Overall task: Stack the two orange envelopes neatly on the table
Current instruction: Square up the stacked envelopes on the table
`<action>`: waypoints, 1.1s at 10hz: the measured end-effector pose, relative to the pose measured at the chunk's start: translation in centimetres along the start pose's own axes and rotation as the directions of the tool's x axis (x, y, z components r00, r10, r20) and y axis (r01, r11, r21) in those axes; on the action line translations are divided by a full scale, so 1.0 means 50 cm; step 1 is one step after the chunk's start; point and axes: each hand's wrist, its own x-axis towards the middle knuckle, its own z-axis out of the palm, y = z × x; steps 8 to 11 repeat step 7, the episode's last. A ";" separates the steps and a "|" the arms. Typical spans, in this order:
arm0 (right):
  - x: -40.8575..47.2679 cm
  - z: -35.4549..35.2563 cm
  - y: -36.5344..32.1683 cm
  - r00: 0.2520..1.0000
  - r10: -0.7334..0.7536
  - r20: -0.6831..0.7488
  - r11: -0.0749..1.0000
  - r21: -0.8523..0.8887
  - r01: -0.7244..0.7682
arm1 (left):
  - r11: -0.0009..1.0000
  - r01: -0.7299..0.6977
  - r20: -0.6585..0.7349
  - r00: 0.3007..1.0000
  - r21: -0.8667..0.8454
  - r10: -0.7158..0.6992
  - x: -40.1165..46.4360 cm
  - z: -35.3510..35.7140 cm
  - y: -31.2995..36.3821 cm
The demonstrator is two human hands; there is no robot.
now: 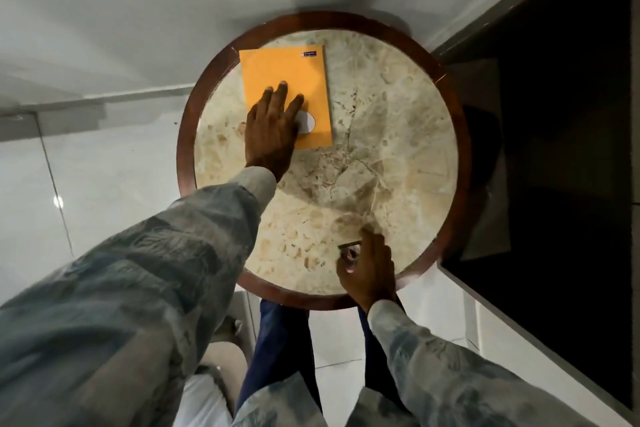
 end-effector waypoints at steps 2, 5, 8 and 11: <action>0.168 -0.110 -0.097 0.942 -0.076 -0.327 0.964 0.216 0.153 | 1.000 -0.013 0.008 1.000 -0.007 0.013 0.003 0.006 -0.009; 0.440 -0.272 -0.226 0.854 -0.254 -0.454 0.955 0.024 0.296 | 1.000 0.005 -0.021 1.000 -0.015 -0.006 0.008 0.019 -0.006; 0.394 -0.357 -0.227 0.843 -0.209 -0.495 0.910 0.216 0.353 | 0.997 -0.015 0.040 0.999 0.071 0.012 -0.011 -0.017 0.001; 0.394 -0.357 -0.227 0.843 -0.209 -0.495 0.910 0.216 0.353 | 0.997 -0.015 0.040 0.999 0.071 0.012 -0.011 -0.017 0.001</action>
